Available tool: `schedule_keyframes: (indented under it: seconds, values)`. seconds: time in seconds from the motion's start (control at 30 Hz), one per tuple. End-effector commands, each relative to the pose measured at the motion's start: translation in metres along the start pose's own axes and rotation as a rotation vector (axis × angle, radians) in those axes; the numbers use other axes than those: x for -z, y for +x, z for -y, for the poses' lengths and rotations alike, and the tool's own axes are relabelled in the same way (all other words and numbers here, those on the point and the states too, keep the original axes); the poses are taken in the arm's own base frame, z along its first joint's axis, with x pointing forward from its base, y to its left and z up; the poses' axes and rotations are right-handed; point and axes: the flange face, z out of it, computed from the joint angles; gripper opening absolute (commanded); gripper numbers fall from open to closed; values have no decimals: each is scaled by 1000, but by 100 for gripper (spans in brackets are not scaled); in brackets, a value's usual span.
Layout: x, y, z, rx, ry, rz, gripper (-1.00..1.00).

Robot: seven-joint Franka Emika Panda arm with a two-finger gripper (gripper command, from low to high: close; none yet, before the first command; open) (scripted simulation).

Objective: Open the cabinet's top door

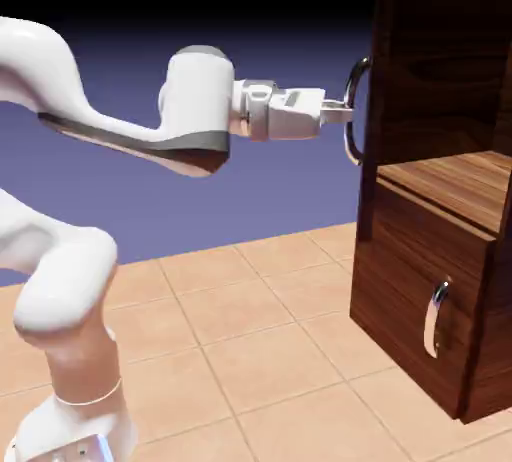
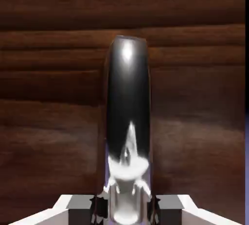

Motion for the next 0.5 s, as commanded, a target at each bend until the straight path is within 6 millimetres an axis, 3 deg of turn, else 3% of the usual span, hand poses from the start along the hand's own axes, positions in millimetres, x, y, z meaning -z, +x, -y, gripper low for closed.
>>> schedule_keyframes:
  seconds: [0.0, 0.47]
  values:
    - [4, -2, 1, 0, -9, -10, -100]
    - [65, -30, 30, 0, -165, -166, -100]
